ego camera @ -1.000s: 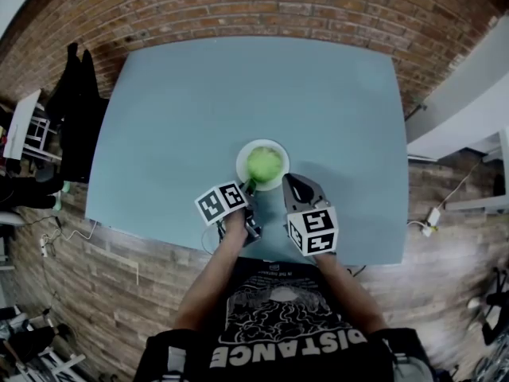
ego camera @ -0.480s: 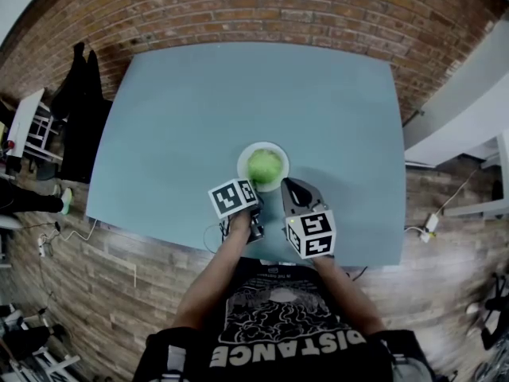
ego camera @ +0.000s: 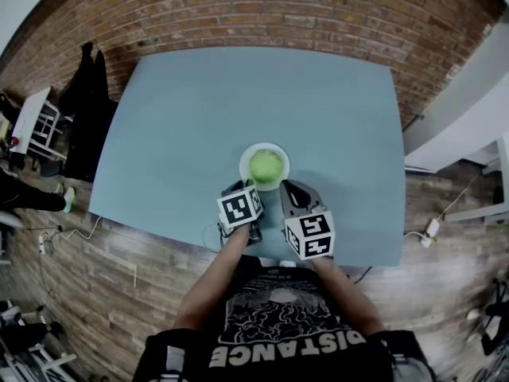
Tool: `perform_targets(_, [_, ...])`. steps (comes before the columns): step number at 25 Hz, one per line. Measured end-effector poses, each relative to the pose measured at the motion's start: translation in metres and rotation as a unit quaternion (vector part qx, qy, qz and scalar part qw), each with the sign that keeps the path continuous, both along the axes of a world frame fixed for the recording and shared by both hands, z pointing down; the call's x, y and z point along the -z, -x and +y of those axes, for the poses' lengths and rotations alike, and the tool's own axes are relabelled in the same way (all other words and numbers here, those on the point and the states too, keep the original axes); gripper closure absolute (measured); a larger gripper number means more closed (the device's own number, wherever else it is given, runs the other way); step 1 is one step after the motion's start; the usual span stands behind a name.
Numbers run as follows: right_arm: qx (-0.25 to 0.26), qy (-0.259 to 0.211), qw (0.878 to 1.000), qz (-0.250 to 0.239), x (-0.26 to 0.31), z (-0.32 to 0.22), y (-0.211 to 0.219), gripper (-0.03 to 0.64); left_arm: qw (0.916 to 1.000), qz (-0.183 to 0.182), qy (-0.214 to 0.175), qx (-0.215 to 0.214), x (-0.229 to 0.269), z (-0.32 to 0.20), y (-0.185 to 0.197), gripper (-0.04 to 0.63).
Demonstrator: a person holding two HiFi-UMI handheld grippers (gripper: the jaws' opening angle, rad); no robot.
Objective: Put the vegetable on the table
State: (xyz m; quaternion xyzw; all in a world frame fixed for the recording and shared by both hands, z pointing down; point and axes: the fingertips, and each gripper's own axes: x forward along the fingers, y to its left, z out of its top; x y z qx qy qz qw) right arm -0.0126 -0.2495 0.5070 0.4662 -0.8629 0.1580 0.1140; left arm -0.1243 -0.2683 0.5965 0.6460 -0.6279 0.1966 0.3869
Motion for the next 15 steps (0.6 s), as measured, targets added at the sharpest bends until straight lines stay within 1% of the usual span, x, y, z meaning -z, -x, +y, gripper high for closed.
perform_targets(4, [0.014,-0.009,1.000,-0.007,0.004,0.006,0.005,0.609,0.9963,0.006,-0.079,-0.033,0.031,0.000,-0.012,0.509])
perform_targets(9, [0.034,-0.017,0.999,-0.015,0.010,0.017,0.012,0.609,0.9879,0.008,-0.143,-0.060,0.059,0.010,-0.026,0.509])
perform_targets(15, [0.046,-0.020,0.998,-0.022,0.017,0.029,0.016,0.609,0.9714,0.030,-0.221,-0.082,0.097,0.028,-0.040,0.509])
